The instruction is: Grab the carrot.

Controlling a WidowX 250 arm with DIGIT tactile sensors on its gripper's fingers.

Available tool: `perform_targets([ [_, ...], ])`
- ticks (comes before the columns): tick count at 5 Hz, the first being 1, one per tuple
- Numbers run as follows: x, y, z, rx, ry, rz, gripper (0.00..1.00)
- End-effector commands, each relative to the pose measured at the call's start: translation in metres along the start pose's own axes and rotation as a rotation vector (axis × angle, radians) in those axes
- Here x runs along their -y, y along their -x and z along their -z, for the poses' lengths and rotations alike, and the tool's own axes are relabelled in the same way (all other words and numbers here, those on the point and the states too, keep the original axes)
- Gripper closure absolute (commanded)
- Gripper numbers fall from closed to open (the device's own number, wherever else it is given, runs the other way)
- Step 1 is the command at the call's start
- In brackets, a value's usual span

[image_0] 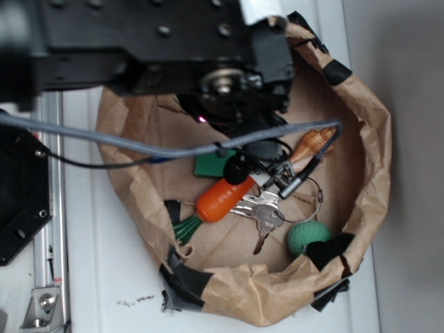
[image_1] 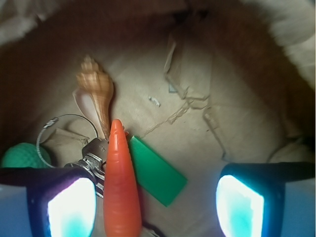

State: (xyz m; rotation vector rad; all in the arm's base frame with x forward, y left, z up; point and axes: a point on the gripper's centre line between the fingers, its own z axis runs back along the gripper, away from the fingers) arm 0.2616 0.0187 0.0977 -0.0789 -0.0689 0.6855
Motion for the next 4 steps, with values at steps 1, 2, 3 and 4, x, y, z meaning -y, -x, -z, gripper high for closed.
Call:
perform_targets([
  [1,0.015,0.041,0.052,-0.163,-0.006,0.109,0.0],
  [2,0.019,0.05,0.074,-0.138,-0.056,0.145,0.0],
  [3,0.026,0.046,0.077,-0.017,-0.126,0.153,1.0],
  [4,0.029,0.041,0.055,0.018,-0.114,0.175,1.0],
])
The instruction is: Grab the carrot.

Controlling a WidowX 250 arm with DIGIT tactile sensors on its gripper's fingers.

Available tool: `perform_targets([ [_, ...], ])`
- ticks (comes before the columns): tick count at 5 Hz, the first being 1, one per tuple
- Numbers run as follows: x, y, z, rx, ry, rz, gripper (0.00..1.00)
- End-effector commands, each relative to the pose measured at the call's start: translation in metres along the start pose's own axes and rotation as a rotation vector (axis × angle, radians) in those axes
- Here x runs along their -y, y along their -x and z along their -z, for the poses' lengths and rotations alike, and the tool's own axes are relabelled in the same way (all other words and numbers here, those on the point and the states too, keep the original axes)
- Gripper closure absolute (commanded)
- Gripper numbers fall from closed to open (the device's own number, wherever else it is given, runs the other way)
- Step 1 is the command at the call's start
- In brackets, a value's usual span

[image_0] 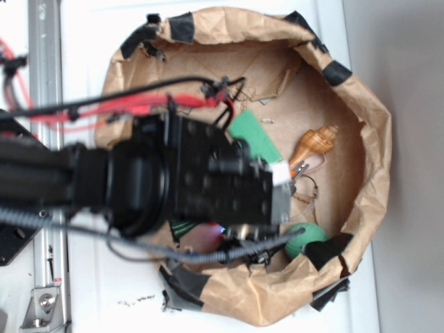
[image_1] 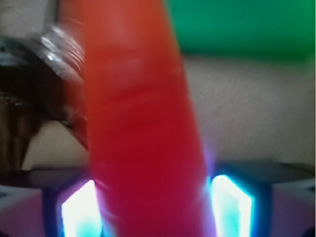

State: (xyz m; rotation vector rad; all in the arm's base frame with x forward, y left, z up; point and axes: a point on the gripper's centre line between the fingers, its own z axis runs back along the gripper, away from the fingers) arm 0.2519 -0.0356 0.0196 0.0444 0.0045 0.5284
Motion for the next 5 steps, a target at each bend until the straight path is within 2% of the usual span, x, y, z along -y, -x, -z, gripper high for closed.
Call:
perform_targets([
  [1,-0.009,-0.005,-0.069,0.113,0.058,0.059,1.0],
  [2,-0.026,-0.01,-0.115,0.142,0.114,0.077,1.0],
  [3,-0.045,-0.018,-0.147,0.119,0.173,0.102,1.0],
  [4,-0.048,-0.025,-0.16,0.127,0.169,0.203,1.0],
  [5,-0.045,-0.026,-0.151,0.132,0.097,0.244,1.0],
])
